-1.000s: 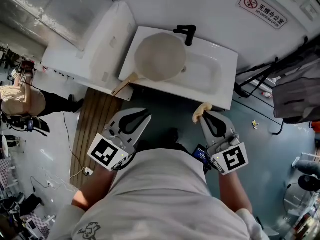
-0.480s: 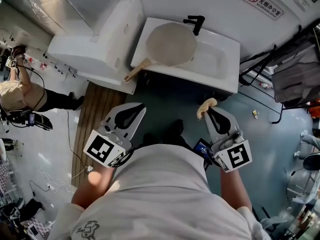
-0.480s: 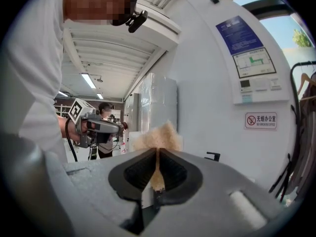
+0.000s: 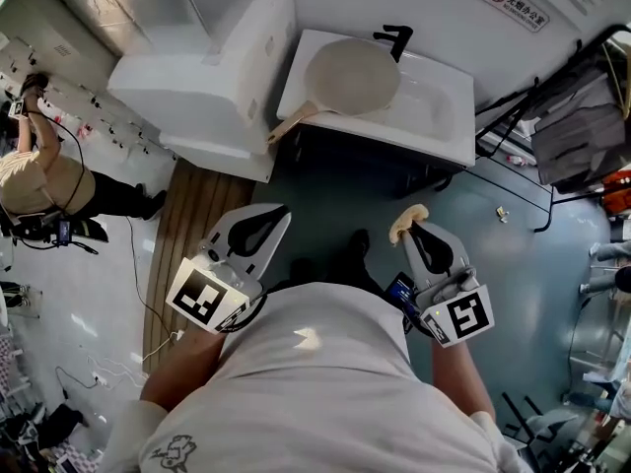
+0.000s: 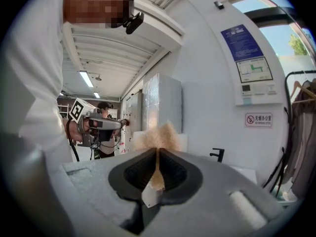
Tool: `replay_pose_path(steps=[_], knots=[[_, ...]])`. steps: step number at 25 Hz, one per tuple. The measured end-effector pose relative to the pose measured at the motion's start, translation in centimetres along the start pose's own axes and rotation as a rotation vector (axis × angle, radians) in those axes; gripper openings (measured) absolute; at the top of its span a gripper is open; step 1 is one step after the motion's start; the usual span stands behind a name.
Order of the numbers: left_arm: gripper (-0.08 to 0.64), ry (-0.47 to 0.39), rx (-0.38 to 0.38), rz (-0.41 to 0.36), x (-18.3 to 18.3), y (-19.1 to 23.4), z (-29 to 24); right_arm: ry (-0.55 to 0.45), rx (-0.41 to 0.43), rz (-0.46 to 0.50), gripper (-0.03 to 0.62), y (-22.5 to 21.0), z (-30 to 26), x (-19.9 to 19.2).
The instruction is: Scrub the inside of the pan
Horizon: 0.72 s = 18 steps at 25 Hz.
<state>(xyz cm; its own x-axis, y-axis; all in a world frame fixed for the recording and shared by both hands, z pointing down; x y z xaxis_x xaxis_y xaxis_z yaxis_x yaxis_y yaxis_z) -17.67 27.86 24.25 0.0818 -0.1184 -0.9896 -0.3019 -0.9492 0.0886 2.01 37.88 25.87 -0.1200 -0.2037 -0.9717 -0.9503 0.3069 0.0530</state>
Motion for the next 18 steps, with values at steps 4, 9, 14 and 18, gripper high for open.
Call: replay_pose_path(steps=[4, 9, 14, 18], knots=[[-0.002, -0.013, -0.012, 0.003, -0.4, -0.3, 1.9, -0.008, -0.019, -0.020, 0.022, 2.3, 0.8, -0.1], [-0.002, -0.023, -0.015, 0.007, -0.4, -0.2, 2.0, -0.029, -0.015, -0.037, 0.021, 3.0, 0.7, -0.1], [-0.002, -0.035, -0.013, 0.011, -0.1, 0.1, 1.7, -0.034, -0.015, -0.043, 0.021, 2.7, 0.3, -0.1], [-0.002, -0.037, -0.010, 0.012, -0.2, 0.4, 1.4, -0.034, -0.011, -0.038, 0.020, 2.5, -0.1, 0.0]])
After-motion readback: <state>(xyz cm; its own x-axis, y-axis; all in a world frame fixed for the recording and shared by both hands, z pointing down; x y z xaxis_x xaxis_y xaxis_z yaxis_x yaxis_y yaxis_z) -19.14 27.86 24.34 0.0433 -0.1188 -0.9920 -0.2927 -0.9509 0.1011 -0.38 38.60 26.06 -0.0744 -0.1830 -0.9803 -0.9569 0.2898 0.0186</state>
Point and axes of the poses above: the fingertips, and each gripper's own axes: z backward along the fingers, y to its left, x out of its top, the point moved 4 cm from there along z, backward along the fingers, and after that the axes turned 2 degrees about y, right-handed, at the moved point
